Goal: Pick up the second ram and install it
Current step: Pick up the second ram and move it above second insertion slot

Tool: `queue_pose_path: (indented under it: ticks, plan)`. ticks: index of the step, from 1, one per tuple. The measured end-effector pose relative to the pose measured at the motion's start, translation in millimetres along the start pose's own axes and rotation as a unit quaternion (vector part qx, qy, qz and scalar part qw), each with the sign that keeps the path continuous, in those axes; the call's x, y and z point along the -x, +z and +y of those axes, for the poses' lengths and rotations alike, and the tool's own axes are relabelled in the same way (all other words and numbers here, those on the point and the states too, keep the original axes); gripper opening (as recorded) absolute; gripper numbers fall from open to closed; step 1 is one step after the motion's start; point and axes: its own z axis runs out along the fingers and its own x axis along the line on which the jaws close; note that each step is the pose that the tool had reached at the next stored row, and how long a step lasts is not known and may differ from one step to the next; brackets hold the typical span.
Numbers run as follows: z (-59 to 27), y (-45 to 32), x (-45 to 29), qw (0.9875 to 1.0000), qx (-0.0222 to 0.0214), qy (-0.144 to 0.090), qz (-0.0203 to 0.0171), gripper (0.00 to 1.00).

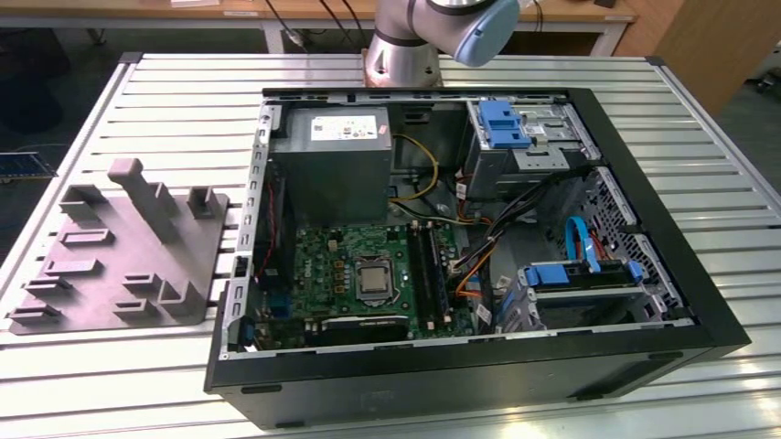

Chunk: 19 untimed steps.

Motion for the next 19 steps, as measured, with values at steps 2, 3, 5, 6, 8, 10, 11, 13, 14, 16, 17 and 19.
queue_pose_path:
  ticks: [2,3,5,6,8,10,11,13,14,16,17,19]
  plan:
    - [0.0,-0.2,0.0,1.0000,0.0001,0.000,0.0000,0.11]
    - [0.0,-0.2,0.0,1.0000,0.0001,0.000,0.0001,0.11]
    - [0.0,-0.3,0.0,1.0000,0.0000,0.000,0.0000,0.11]
    - [0.0,-0.3,0.0,1.0000,0.0001,0.000,0.0001,0.11]
    - [-0.5,-0.4,0.0,1.0000,0.0001,0.000,0.0001,0.11]
    - [-1.7,-0.4,-0.1,1.0000,0.0001,0.000,0.0001,0.11]
    - [-2.5,-0.4,0.0,1.0000,0.0001,0.000,0.0001,0.11]
    - [-4.4,-0.4,0.0,1.0000,0.0001,0.000,0.0001,0.11]
    - [-5.5,-0.4,0.0,1.0000,0.0001,0.000,0.0001,0.11]
    - [-8.0,-0.4,0.0,1.0000,0.0001,0.000,0.0000,0.11]
    - [-9.4,-0.5,0.0,1.0000,0.0001,0.000,0.0001,0.11]
    - [-12.7,-0.5,0.0,1.0000,0.0001,0.000,0.0001,0.11]
